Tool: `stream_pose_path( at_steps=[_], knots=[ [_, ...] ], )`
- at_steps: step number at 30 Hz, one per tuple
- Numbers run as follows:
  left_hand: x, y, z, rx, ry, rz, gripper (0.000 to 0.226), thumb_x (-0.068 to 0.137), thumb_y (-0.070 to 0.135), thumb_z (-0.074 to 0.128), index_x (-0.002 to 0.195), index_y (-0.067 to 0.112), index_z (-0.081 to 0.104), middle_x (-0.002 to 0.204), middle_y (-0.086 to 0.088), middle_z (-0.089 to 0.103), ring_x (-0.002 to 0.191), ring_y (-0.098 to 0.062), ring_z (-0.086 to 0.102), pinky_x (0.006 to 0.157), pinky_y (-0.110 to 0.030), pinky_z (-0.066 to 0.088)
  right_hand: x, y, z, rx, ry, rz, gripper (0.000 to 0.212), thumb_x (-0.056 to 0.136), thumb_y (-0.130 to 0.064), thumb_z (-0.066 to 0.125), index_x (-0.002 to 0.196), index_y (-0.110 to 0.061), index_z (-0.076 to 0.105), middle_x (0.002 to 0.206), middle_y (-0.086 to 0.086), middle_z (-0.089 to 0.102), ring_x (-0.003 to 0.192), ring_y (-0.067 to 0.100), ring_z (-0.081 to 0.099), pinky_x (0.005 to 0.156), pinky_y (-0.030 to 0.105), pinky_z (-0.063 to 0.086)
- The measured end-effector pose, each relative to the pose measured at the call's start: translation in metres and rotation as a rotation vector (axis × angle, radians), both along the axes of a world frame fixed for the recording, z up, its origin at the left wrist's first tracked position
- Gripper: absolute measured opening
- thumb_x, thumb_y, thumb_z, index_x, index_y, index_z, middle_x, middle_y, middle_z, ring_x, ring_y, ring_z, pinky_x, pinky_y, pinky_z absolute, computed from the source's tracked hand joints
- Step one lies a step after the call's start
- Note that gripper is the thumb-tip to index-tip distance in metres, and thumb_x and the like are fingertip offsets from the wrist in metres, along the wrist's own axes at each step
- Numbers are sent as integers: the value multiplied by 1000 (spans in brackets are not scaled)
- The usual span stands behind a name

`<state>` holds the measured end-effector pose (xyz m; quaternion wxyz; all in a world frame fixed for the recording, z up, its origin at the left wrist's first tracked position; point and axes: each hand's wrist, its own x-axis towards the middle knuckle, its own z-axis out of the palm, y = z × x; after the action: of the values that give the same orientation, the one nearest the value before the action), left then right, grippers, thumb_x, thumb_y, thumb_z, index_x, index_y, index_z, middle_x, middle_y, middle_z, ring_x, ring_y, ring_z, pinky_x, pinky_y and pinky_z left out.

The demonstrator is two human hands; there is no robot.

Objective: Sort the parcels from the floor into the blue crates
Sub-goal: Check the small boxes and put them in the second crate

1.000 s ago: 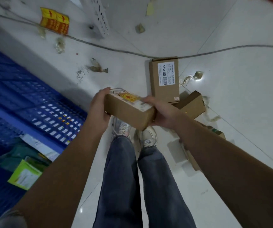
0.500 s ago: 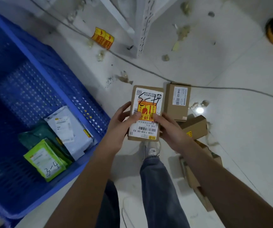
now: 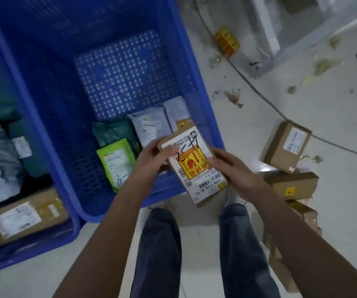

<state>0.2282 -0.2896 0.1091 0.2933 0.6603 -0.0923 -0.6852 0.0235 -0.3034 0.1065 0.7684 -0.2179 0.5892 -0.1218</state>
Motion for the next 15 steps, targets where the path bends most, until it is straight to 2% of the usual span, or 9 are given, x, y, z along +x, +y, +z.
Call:
stream_pose_path(
  at_steps=[2,4,7,10,12,15],
  knots=[
    [37,12,-5,39,24,159,34,88,20,62,119,8,55,92,-4,69,82,-20,67,63,-28,55,33,4,-10,14,57,-114,53,84,-31,67,133,-18,52,118,9,67,99,25,67,78,38,55],
    [69,25,-12,63,49,296,34,89,16,60,121,9,51,100,-7,66,84,-19,66,61,-24,55,64,8,-19,90,48,-184,55,85,-36,63,136,-19,48,122,11,65,100,26,66,72,35,57],
    [99,44,-23,91,114,358,36,88,8,58,123,10,47,114,-11,63,96,-25,64,77,-35,55,108,14,-25,186,33,-152,46,91,-32,58,132,-14,49,123,11,64,104,28,63,79,34,58],
    [114,61,-34,138,140,336,45,87,10,61,130,8,46,127,-14,59,109,-28,62,92,-42,51,138,16,-36,162,70,-137,47,88,-24,63,131,-13,47,123,11,63,105,28,63,85,37,55],
    [124,67,-41,168,31,357,55,83,14,68,133,11,45,131,-12,56,110,-27,61,92,-43,51,151,10,-42,113,127,-60,53,85,-23,68,132,-17,45,118,7,64,104,26,62,85,36,53],
    [131,65,-53,181,-92,329,72,79,26,73,141,22,37,132,-3,54,114,-25,58,88,-38,49,164,0,-56,2,232,278,52,79,-23,74,124,-28,47,120,1,60,106,26,61,81,38,49]
  ],
)
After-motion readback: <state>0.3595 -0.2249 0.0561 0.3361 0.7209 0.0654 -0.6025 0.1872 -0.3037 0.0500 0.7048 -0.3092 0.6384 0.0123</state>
